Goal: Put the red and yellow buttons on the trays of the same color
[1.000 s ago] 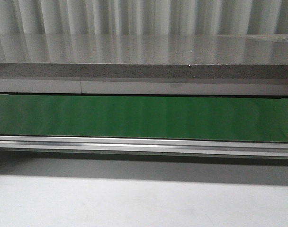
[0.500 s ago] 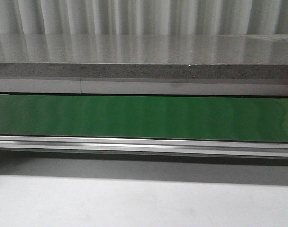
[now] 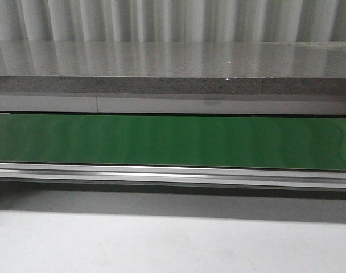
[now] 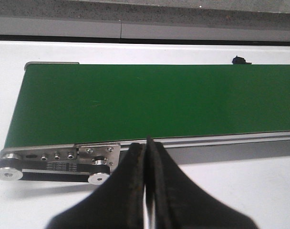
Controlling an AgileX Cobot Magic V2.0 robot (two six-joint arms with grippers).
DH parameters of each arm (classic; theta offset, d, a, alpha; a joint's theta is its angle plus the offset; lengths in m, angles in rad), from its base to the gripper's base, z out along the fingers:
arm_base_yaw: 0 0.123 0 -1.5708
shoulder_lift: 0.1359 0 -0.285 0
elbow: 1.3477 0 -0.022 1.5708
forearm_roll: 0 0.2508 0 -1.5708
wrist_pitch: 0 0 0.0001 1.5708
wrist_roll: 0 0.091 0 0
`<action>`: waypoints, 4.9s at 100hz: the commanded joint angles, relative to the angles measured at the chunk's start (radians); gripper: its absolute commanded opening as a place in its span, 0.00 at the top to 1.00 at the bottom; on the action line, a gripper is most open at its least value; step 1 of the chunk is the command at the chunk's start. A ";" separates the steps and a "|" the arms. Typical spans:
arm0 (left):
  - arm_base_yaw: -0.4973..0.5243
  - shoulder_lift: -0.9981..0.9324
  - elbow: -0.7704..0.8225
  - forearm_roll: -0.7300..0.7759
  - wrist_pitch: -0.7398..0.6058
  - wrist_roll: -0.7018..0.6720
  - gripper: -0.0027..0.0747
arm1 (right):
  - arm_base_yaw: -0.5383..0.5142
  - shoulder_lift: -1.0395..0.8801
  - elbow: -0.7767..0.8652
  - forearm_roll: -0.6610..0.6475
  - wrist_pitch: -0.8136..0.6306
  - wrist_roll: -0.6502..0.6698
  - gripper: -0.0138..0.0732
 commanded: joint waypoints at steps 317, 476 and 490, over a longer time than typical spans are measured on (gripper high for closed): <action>-0.008 0.006 -0.026 -0.013 -0.069 0.001 0.99 | 0.082 -0.433 0.232 -0.184 -0.305 0.180 0.92; -0.008 0.006 -0.026 -0.013 -0.069 0.001 0.99 | 0.129 -1.241 0.910 -0.221 -0.742 0.184 0.92; -0.008 0.006 -0.026 -0.013 -0.069 0.001 0.99 | 0.104 -1.302 0.912 -0.221 -0.742 0.183 0.92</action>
